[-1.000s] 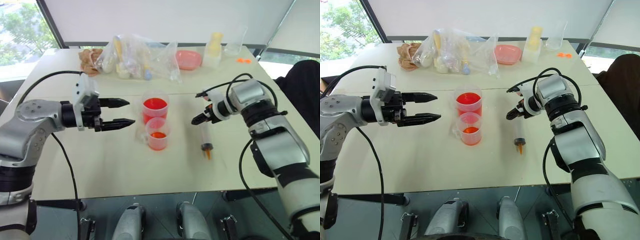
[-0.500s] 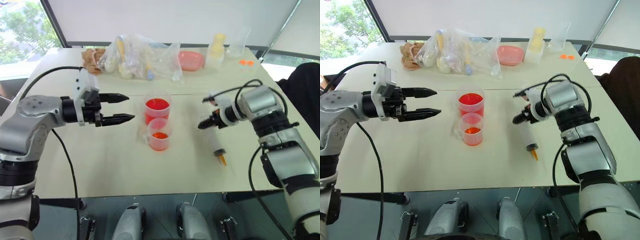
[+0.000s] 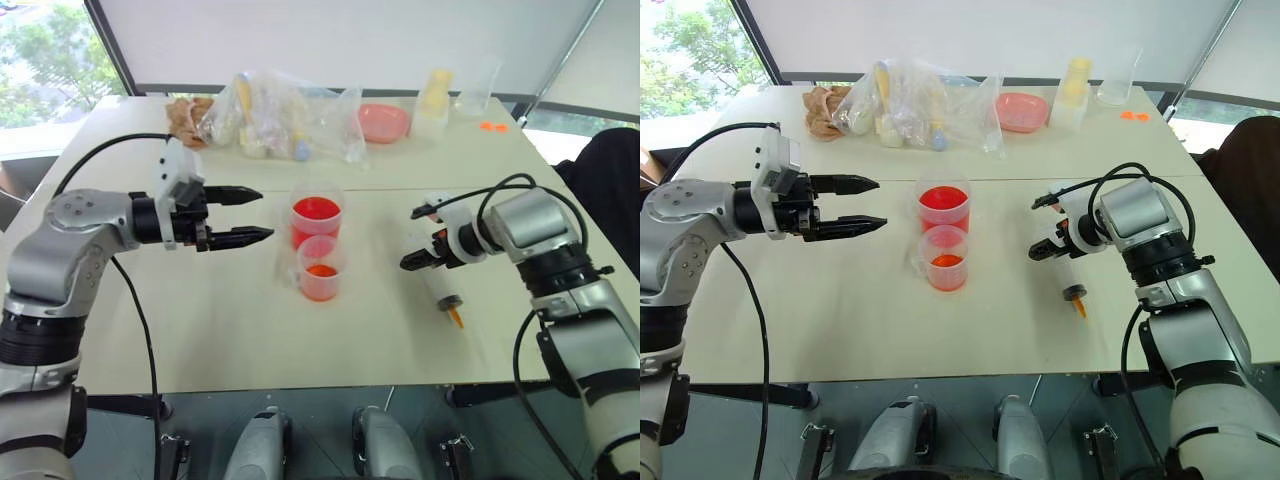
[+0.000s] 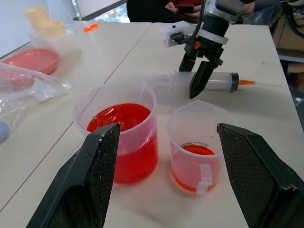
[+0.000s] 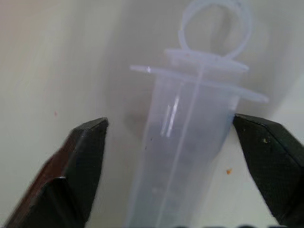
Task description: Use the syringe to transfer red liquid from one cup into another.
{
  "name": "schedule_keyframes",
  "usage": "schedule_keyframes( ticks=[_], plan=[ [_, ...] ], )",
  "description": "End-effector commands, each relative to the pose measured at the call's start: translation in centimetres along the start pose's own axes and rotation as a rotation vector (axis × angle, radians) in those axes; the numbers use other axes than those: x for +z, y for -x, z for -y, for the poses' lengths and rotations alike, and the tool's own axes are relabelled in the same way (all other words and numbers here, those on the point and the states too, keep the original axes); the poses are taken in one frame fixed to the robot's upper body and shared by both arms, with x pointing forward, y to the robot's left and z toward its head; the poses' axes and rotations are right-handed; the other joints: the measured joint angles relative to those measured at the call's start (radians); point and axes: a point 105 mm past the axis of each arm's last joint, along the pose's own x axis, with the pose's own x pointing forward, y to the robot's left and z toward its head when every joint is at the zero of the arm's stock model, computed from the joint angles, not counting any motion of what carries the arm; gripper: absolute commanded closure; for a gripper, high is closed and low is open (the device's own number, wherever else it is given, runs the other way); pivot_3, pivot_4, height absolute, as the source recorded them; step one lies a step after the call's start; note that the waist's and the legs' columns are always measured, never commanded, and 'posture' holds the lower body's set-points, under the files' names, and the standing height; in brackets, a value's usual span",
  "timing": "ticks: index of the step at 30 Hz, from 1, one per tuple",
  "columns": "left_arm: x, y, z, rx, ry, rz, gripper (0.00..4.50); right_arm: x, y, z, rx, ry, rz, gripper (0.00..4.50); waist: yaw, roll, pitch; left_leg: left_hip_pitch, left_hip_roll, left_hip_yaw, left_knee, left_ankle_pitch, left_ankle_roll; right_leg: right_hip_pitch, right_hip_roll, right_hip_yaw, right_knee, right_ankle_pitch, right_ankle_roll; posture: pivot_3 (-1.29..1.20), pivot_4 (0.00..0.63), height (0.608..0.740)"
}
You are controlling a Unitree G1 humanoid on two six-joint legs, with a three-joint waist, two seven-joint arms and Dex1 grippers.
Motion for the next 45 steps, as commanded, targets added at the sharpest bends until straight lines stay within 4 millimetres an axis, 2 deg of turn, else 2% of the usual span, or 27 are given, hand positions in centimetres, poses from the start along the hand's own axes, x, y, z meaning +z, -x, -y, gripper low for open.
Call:
schedule_keyframes(
  ticks=[1, 3, 6, 7, 9, 10, 11, 14, 16, 19, 23, 26, 28, 30, 34, 39, 45],
  plan=[
    [0.8, 0.0, 0.0, 0.005, -0.045, 0.015, 1.08, -4.8, -1.7, 0.0, 0.012, -0.058, -0.177, 2.02, 0.004, -0.001, 0.000, 0.000, 0.000, 0.000, 0.000, 0.000, 0.000, 0.000, 0.000, 0.000, 0.000, -0.001, -0.001, 0.00, 0.150, 0.740],
    [0.8, 0.0, 0.0, 0.006, -0.045, 0.017, 1.08, -5.4, -1.7, -0.2, 0.017, -0.055, -0.190, 2.93, 0.003, -0.002, -0.001, 0.000, 0.001, -0.001, 0.000, 0.000, 0.000, 0.000, 0.000, 0.000, -0.001, -0.001, -0.001, 0.00, 0.150, 0.740],
    [0.8, -0.1, 0.0, 0.006, -0.044, 0.020, 1.08, -5.6, -1.9, -0.4, 0.026, -0.056, -0.186, 2.95, 0.003, -0.002, -0.001, 0.000, 0.001, -0.001, 0.000, 0.000, 0.000, 0.000, 0.000, -0.001, -0.001, -0.001, -0.001, 0.00, 0.150, 0.740],
    [0.8, -0.1, -0.1, 0.007, -0.045, 0.021, 1.08, -5.0, -1.8, -0.4, 0.024, -0.041, -0.159, 2.95, 0.003, -0.002, -0.001, 0.000, 0.001, -0.001, 0.000, 0.000, 0.000, 0.000, 0.000, -0.001, -0.001, -0.001, -0.001, 0.00, 0.150, 0.740],
    [0.9, 0.0, -0.3, 0.012, -0.047, 0.024, 1.08, -3.2, -1.7, -0.2, 0.018, -0.001, -0.076, 2.95, 0.002, -0.004, -0.002, 0.000, 0.001, -0.001, 0.000, 0.000, 0.000, 0.000, 0.000, -0.001, -0.001, -0.001, -0.002, 0.00, 0.150, 0.740],
    [1.3, 0.2, -0.7, 0.023, -0.045, 0.036, 1.08, -1.1, -1.0, -0.2, 0.031, 0.031, 0.018, 2.95, -0.001, -0.005, -0.003, 0.000, 0.001, -0.001, 0.000, 0.000, 0.000, 0.000, 0.000, -0.001, -0.001, -0.001, -0.002, 0.00, 0.150, 0.740],
    [1.6, 0.5, -1.1, 0.035, -0.041, 0.049, 1.08, 1.0, -0.1, -0.4, 0.049, 0.053, 0.107, 2.95, -0.005, -0.007, -0.003, 0.000, 0.001, 0.000, 0.000, 0.000, 0.000, 0.000, 0.000, -0.001, -0.001, -0.001, -0.002, 0.00, 0.150, 0.740],
    [2.7, 1.7, -2.9, 0.085, -0.037, 0.078, 1.08, 8.3, 5.2, -1.9, 0.110, 0.163, 0.458, 2.95, -0.030, -0.004, 0.002, -0.001, 0.001, 0.001, 0.000, 0.001, -0.001, -0.001, 0.001, 0.000, -0.001, -0.001, -0.002, 0.00, 0.150, 0.740],
    [3.3, 2.3, -4.0, 0.114, -0.042, 0.085, 1.08, 11.3, 8.8, -3.5, 0.133, 0.259, 0.679, 2.95, -0.043, 0.004, 0.006, -0.001, 0.001, 0.002, 0.000, 0.002, -0.002, -0.005, 0.001, 0.004, 0.001, 0.002, 0.000, 0.00, 0.150, 0.740],
    [4.3, 2.8, -5.3, 0.140, -0.056, 0.099, 1.08, 13.8, 12.5, -5.3, 0.060, 0.424, 0.982, 2.95, -0.049, 0.004, 0.007, -0.001, 0.002, 0.003, -0.002, 0.002, -0.002, -0.007, 0.003, 0.002, 0.005, 0.002, 0.001, 0.00, 0.150, 0.740],
    [5.3, 2.8, -7.0, 0.166, -0.072, 0.121, 1.08, 14.5, 14.3, -10.1, 0.090, 0.607, 1.244, 2.95, -0.049, 0.004, 0.007, -0.003, 0.004, 0.000, -0.005, 0.001, -0.001, -0.008, 0.006, 0.001, 0.004, 0.001, 0.001, 0.00, 0.150, 0.740],
    [5.7, 3.3, -8.9, 0.226, -0.090, 0.128, 1.08, 15.6, 13.8, -13.0, 0.143, 0.560, 1.377, 2.95, -0.053, 0.004, 0.007, -0.004, 0.003, 0.003, -0.005, 0.001, -0.001, -0.009, 0.005, 0.002, 0.005, 0.002, 0.002, 0.00, 0.150, 0.740],
    [7.3, 3.4, -10.2, 0.272, -0.119, 0.169, 1.08, 16.3, 12.7, -14.5, 0.180, 0.504, 1.437, 2.95, -0.052, 0.004, 0.007, -0.004, 0.003, 0.004, -0.003, 0.001, -0.001, -0.010, 0.005, 0.003, 0.005, 0.002, 0.001, 0.00, 0.150, 0.740],
    [8.7, 3.5, -10.7, 0.285, -0.144, 0.209, 1.08, 16.7, 12.0, -15.3, 0.198, 0.476, 1.462, 2.95, -0.050, 0.004, 0.007, -0.004, 0.003, 0.003, -0.003, 0.001, -0.002, -0.010, 0.005, 0.003, 0.005, 0.002, 0.001, 0.00, 0.150, 0.740],
    [10.0, 3.5, -10.6, 0.264, -0.175, 0.229, 1.08, 17.6, 11.3, -16.2, 0.207, 0.442, 1.502, 2.95, -0.048, 0.004, 0.007, -0.004, 0.003, 0.003, -0.003, 0.001, -0.002, -0.009, 0.005, 0.003, 0.006, 0.002, 0.001, 0.00, 0.150, 0.740],
    [11.7, 2.5, -9.3, 0.187, -0.216, 0.247, 1.08, 17.8, 9.4, -16.7, 0.216, 0.423, 1.498, 2.95, -0.053, 0.004, 0.007, -0.004, 0.003, 0.003, -0.003, 0.001, -0.002, -0.010, 0.005, 0.003, 0.007, 0.002, 0.001, 0.00, 0.150, 0.740],
    [12.3, 0.9, -8.9, 0.160, -0.244, 0.266, 1.08, 17.9, 8.3, -17.4, 0.228, 0.394, 1.500, 2.95, -0.054, 0.004, 0.007, -0.004, 0.003, 0.002, -0.003, 0.001, -0.002, -0.010, 0.005, 0.003, 0.007, 0.002, 0.001, 0.00, 0.150, 0.740]
  ],
)
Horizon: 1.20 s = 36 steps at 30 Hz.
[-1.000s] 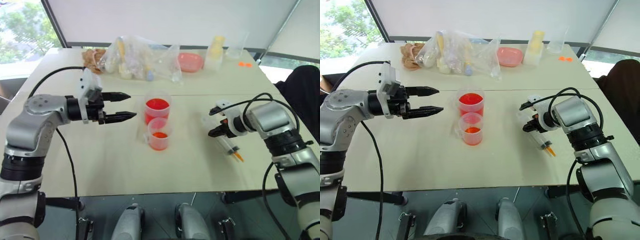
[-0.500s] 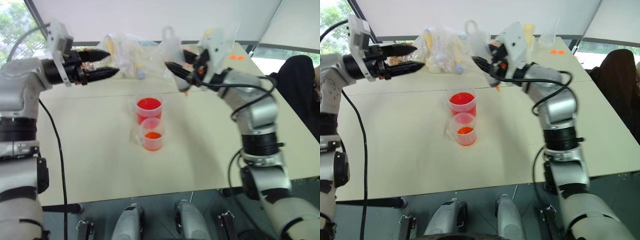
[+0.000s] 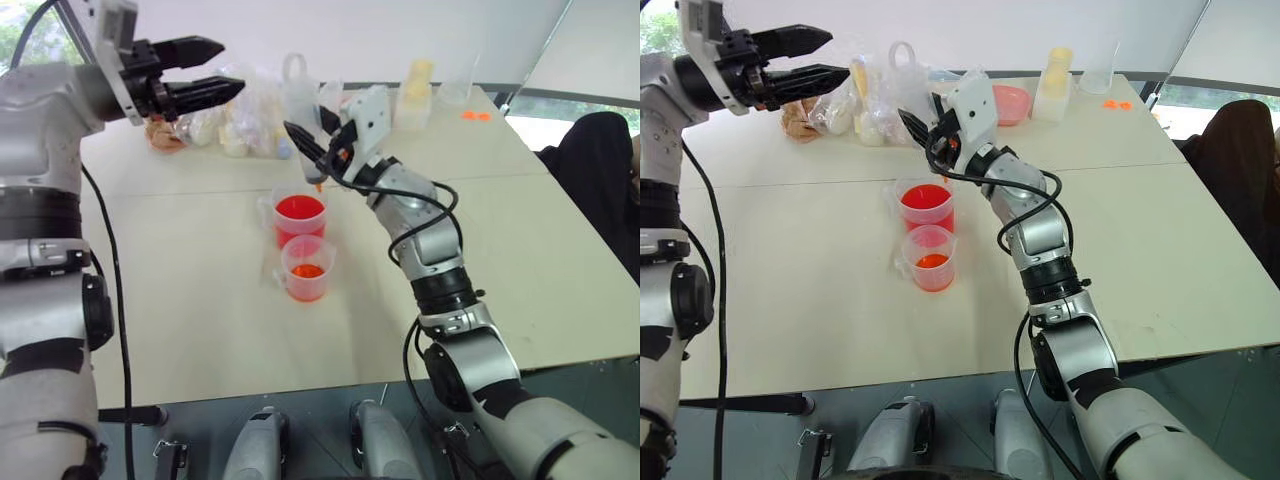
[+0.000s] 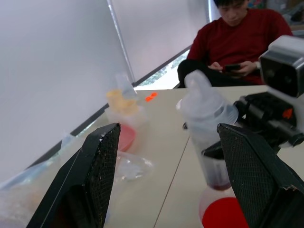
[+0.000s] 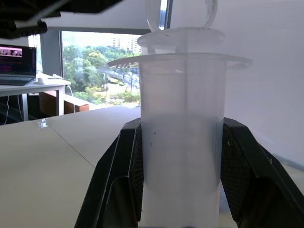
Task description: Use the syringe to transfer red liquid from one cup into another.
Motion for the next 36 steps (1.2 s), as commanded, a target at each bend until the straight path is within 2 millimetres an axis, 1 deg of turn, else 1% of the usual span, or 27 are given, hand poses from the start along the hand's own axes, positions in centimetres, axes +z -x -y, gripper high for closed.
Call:
schedule_keyframes(
  ticks=[1, 4, 8, 11, 14, 21, 28, 36],
  plan=[
    [2.0, -1.1, 0.4, -0.021, -0.079, 0.040, 1.08, 2.0, -0.9, -0.8, 0.008, 0.016, 0.087, 2.95, 0.000, 0.000, 0.000, 0.000, 0.000, 0.000, 0.000, 0.000, 0.000, 0.000, 0.000, 0.000, 0.000, 0.000, 0.000, 0.00, 0.150, 0.740],
    [2.1, -1.7, 0.6, -0.032, -0.082, 0.048, 1.08, 1.8, -1.2, -1.2, 0.007, 0.008, 0.091, 2.95, 0.000, 0.000, 0.000, 0.000, 0.000, 0.000, 0.000, 0.000, 0.000, 0.000, 0.000, 0.000, 0.000, 0.000, 0.000, 0.00, 0.150, 0.740],
    [1.7, -2.5, 0.5, -0.031, -0.098, 0.030, 1.08, 1.7, -1.5, -1.6, -0.002, -0.006, 0.098, 2.95, 0.000, 0.000, 0.000, 0.000, 0.000, 0.000, 0.000, 0.000, 0.000, 0.000, 0.000, 0.000, 0.001, 0.000, 0.000, 0.00, 0.150, 0.740],
    [0.9, -3.2, 0.1, 0.006, -0.137, -0.018, 1.08, 1.8, -1.7, -1.7, -0.020, -0.010, 0.110, 2.95, 0.000, 0.000, 0.000, 0.000, 0.000, 0.000, 0.000, 0.000, 0.000, -0.001, 0.000, 0.000, 0.001, 0.000, 0.000, 0.00, 0.150, 0.740],
    [0.7, -3.6, -0.4, 0.039, -0.172, -0.036, 1.08, 1.8, -1.8, -1.8, -0.037, -0.012, 0.118, 2.95, 0.001, 0.000, 0.000, 0.000, 0.000, 0.000, 0.000, 0.000, 0.000, 0.000, 0.000, 0.000, 0.001, 0.000, 0.000, 0.00, 0.150, 0.740],
    [0.2, -3.7, -1.1, 0.072, -0.230, -0.085, 1.08, 1.8, -1.9, -2.1, -0.052, -0.023, 0.127, 2.95, 0.000, 0.000, 0.000, 0.000, 0.000, 0.000, 0.000, 0.000, 0.000, -0.001, 0.000, 0.000, 0.001, 0.000, 0.000, 0.00, 0.150, 0.740],
    [0.4, -4.0, -1.3, 0.106, -0.271, -0.099, 1.08, 1.8, -2.0, -2.6, -0.052, -0.039, 0.133, 2.95, 0.000, 0.000, 0.000, 0.000, 0.000, 0.000, 0.000, 0.000, 0.000, -0.001, 0.000, 0.000, 0.002, 0.000, 0.000, 0.00, 0.150, 0.740],
    [1.3, -3.6, -1.7, 0.152, -0.293, -0.087, 1.08, 1.7, -2.1, -3.5, -0.034, -0.055, 0.136, 2.95, -0.001, 0.000, 0.000, 0.000, 0.000, 0.000, 0.000, 0.000, 0.000, -0.001, 0.000, 0.000, 0.002, 0.000, 0.000, 0.00, 0.150, 0.740]
  ],
)
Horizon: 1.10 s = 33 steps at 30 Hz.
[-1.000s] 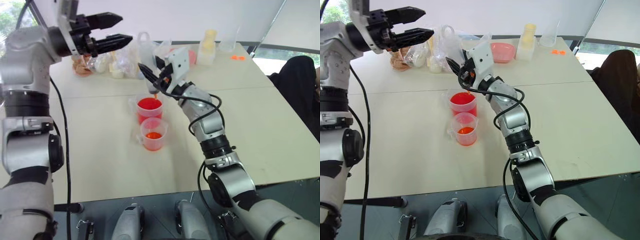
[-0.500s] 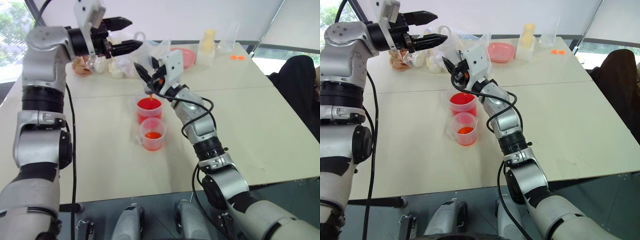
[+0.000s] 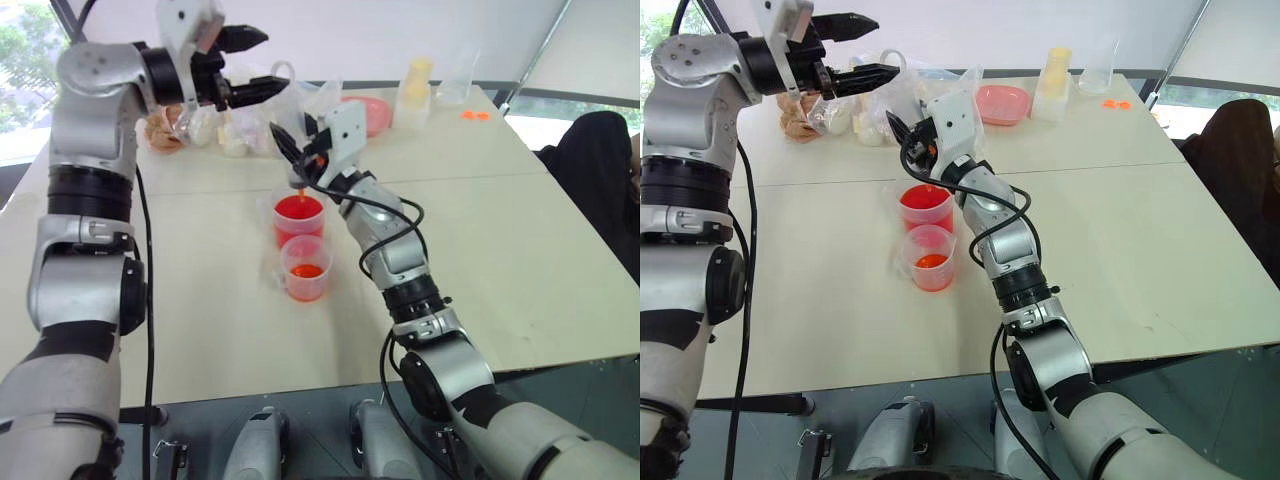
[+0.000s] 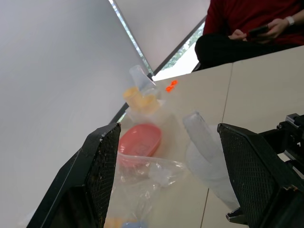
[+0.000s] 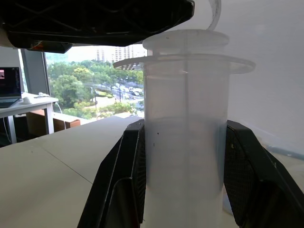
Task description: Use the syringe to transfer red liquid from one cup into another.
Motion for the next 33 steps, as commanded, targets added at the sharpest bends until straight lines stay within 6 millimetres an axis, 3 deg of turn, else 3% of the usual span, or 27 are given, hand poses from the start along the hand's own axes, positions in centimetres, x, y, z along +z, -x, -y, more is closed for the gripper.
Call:
schedule_keyframes(
  ticks=[1, 5, 8, 11, 25, 33],
  plan=[
    [1.7, 1.1, -1.7, 0.093, -0.047, 0.015, 1.08, 2.3, -0.4, -1.7, 0.059, 0.015, 0.095, 2.95, 0.000, 0.000, 0.000, 0.000, 0.000, 0.000, 0.000, 0.000, 0.000, 0.000, 0.000, 0.000, 0.000, 0.000, 0.000, 0.00, 0.150, 0.740],
    [1.2, 1.4, -1.6, 0.089, -0.051, -0.015, 1.08, 2.3, -0.4, -1.7, 0.059, 0.016, 0.094, 2.95, 0.000, 0.000, 0.000, 0.000, 0.000, 0.000, 0.000, 0.000, 0.000, 0.000, 0.000, 0.000, 0.000, 0.000, 0.000, 0.00, 0.150, 0.740],
    [1.1, 1.7, -1.6, 0.079, -0.050, -0.028, 1.92, 2.3, -0.5, -1.7, 0.053, 0.017, 0.095, 2.95, 0.000, 0.000, 0.000, 0.000, 0.000, 0.000, 0.000, 0.000, 0.000, 0.000, 0.000, 0.000, 0.000, 0.000, 0.000, 0.00, 0.150, 0.740],
    [0.7, 2.0, -1.4, 0.068, -0.058, -0.059, 3.32, 2.4, -0.5, -1.5, 0.037, 0.023, 0.095, 2.95, 0.000, 0.000, 0.000, 0.000, 0.000, 0.000, 0.000, 0.000, 0.000, 0.000, 0.000, 0.000, 0.001, 0.000, 0.000, 0.00, 0.150, 0.740],
    [0.8, 2.7, 0.4, -0.022, 0.063, -0.019, 3.32, 2.3, -0.6, -1.7, 0.022, 0.003, 0.103, 2.95, -0.001, 0.000, 0.000, 0.000, 0.000, -0.001, 0.001, 0.000, -0.001, -0.003, 0.000, 0.002, 0.006, 0.000, 0.000, 0.00, 0.150, 0.740],
    [0.9, 1.3, 0.3, 0.004, 0.024, -0.008, 3.32, 2.1, -0.4, -2.1, 0.043, -0.007, 0.098, 2.95, 0.000, 0.000, 0.000, 0.000, 0.000, -0.001, 0.001, 0.001, -0.001, -0.004, 0.000, 0.003, 0.007, 0.000, 0.000, 0.00, 0.150, 0.740]
  ],
)
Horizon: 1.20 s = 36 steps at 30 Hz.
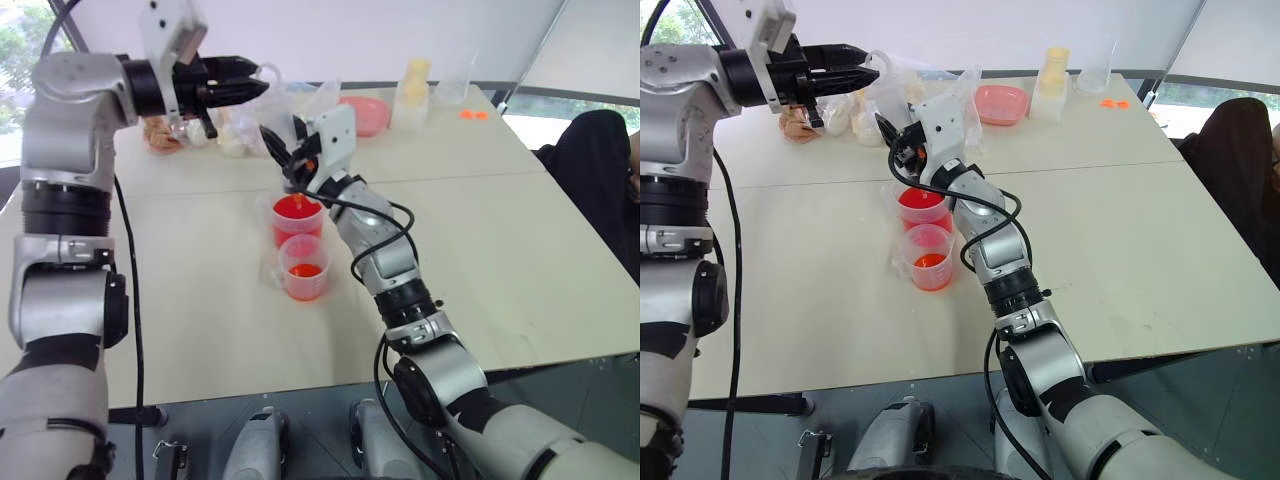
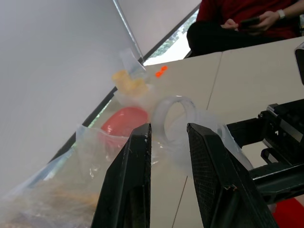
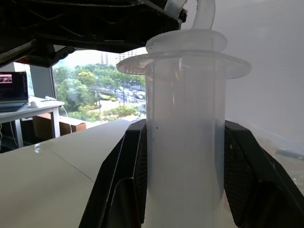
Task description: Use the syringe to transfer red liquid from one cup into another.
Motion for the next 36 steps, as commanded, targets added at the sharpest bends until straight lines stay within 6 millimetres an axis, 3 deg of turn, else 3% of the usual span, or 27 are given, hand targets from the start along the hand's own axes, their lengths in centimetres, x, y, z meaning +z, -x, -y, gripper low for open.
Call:
schedule_keyframes(
  ticks=[1, 11, 14, 26, 36],
  plan=[
    [1.8, -0.4, -0.6, 0.039, -0.085, 0.039, 3.32, 2.3, -0.3, -1.1, 0.035, 0.008, 0.091, 2.95, 0.000, 0.000, 0.000, 0.000, 0.000, 0.000, 0.000, 0.000, 0.000, 0.000, 0.000, 0.000, 0.000, 0.000, 0.000, 0.00, 0.150, 0.740],
    [0.9, -1.6, 0.7, -0.008, -0.146, -0.004, 3.32, 2.2, -0.2, -1.2, 0.035, 0.003, 0.088, 2.95, -0.001, 0.000, 0.000, 0.000, 0.000, 0.000, 0.000, 0.000, 0.000, -0.001, 0.000, 0.000, 0.001, 0.000, 0.000, 0.00, 0.150, 0.740],
    [0.5, -1.8, 1.5, -0.042, -0.151, -0.007, 4.47, 2.1, 0.0, -1.2, 0.026, -0.007, 0.088, 2.95, -0.001, 0.000, 0.000, 0.000, 0.000, 0.000, 0.000, 0.000, 0.000, -0.001, 0.000, 0.001, 0.001, 0.000, 0.000, 0.00, 0.150, 0.740],
    [0.6, -1.9, 3.4, -0.139, -0.132, 0.045, 4.47, 1.4, 0.9, -2.0, 0.003, -0.048, 0.088, 2.95, 0.000, 0.000, 0.000, 0.000, 0.000, 0.000, 0.000, 0.000, 0.000, -0.001, 0.000, 0.001, 0.001, 0.000, 0.000, 0.00, 0.150, 0.740],
    [-0.2, -2.3, 5.1, -0.183, -0.156, 0.051, 4.47, -0.4, 1.3, -1.7, -0.005, -0.032, 0.057, 2.95, -0.001, 0.000, 0.000, 0.000, 0.000, 0.000, 0.000, 0.000, 0.000, -0.001, 0.000, 0.001, 0.001, 0.000, 0.000, 0.00, 0.150, 0.740]
  ],
)
